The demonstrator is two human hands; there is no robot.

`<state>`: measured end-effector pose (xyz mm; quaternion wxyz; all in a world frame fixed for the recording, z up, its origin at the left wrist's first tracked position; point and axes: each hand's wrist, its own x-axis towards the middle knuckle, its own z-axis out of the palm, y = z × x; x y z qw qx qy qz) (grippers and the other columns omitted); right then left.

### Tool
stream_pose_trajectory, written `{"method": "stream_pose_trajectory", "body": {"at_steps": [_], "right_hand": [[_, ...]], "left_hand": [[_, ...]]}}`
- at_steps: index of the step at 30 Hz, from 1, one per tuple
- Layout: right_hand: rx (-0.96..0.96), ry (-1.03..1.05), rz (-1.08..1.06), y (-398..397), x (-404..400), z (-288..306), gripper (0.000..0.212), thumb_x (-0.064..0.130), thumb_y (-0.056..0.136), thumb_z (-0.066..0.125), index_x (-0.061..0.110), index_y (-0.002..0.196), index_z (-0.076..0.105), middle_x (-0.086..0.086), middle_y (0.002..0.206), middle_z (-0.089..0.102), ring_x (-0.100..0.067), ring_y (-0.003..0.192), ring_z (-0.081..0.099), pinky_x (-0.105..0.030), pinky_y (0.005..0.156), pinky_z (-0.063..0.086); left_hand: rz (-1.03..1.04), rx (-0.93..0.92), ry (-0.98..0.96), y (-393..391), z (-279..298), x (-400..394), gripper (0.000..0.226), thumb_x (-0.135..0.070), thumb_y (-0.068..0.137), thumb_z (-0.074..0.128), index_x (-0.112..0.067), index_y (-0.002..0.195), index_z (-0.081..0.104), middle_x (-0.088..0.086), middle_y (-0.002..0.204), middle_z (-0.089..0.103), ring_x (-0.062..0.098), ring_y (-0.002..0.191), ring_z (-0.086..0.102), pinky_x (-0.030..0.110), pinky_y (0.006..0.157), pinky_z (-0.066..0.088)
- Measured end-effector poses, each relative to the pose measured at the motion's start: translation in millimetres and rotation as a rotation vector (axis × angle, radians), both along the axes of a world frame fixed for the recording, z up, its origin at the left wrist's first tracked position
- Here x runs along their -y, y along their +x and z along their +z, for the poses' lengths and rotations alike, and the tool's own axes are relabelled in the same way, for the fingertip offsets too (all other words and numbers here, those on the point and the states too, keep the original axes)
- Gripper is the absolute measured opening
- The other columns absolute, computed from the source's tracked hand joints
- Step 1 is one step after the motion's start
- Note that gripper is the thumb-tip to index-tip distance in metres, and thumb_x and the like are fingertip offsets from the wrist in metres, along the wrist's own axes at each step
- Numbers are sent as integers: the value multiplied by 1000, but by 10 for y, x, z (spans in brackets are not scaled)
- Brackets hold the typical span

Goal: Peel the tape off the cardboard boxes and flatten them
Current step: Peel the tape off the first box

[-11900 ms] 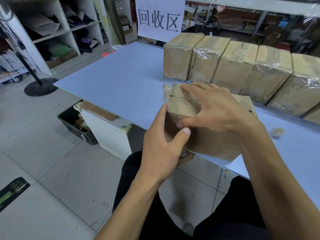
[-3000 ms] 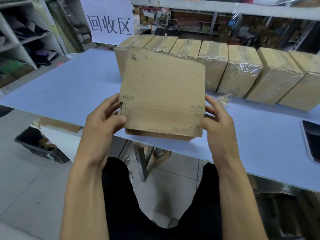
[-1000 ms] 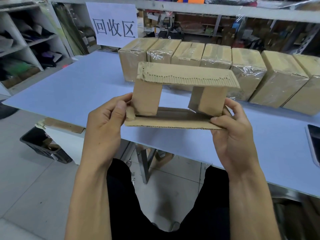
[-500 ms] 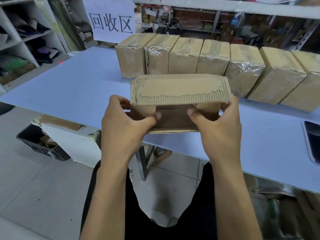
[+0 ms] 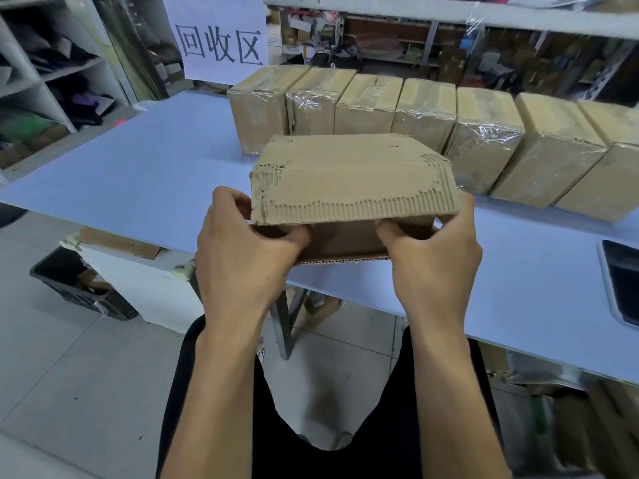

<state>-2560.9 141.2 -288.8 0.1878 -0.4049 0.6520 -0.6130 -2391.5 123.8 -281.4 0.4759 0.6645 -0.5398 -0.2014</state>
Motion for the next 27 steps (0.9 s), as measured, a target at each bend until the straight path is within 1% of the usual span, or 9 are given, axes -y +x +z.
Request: {"method": "stream_pose_trajectory", "body": {"at_steps": [3,6,9,11,14,17,20,23,27], "right_hand": [[-28,3,9,-6,0,10,50,25,76,82,32,118,56,28,92,66,14,87,60,-16,73,48],[-19,1,55,-41,7,4,41,23,78,82,30,112,61,35,88,66,1,81,67,-15,65,47],[67,-23,124,-80,3,5,36,22,84,74,30,118,66,24,101,70,-1,81,66,-13,66,46],[120,-40,154,-112,7,5,20,23,85,57,29,103,66,22,86,67,2,72,58,-13,63,42],[229,-23,166,-140,30,-19,14,22,80,39,27,73,51,18,66,45,-8,65,37,-28,66,33],[259,-16,176,-119,52,-74,30,26,78,38,3,92,50,-1,79,41,-17,76,33,-37,72,31],[236,25,160,-104,73,-138,39,25,76,37,-1,100,51,-1,80,44,-13,73,34,-36,71,32],[213,122,180,-122,90,-190,38,22,69,40,8,98,60,6,76,53,-12,68,41,-35,69,37],[309,210,327,-116,73,-216,45,20,65,44,20,103,67,7,93,71,-18,94,63,-42,83,49]], "left_hand": [[-14,-14,-11,18,9,2,51,-52,70,79,-28,103,49,-18,100,59,10,95,60,36,74,50],[-54,-75,-22,76,16,7,48,-52,71,80,-29,105,56,-22,98,63,1,95,63,37,78,56],[-159,-207,-46,162,37,8,32,-44,75,72,-29,103,67,-16,99,72,1,92,68,33,74,60],[-235,-288,-49,228,48,19,27,-39,80,62,-25,101,71,-9,94,73,8,79,68,29,64,55],[-282,-329,-45,297,26,56,24,-35,85,51,-18,87,68,12,79,63,40,75,59,51,69,52],[-284,-333,-40,306,-29,86,29,-35,85,46,-11,89,61,27,86,55,48,78,55,51,76,55],[-258,-366,-6,295,-97,119,22,-24,86,43,-28,84,64,3,76,58,31,70,56,44,68,57],[-212,-329,50,312,-213,215,25,-13,83,46,-31,82,63,-14,67,55,14,69,52,34,65,44],[-212,-332,139,306,-321,250,34,3,81,47,-21,96,66,-21,67,59,1,67,52,17,63,40]]}}
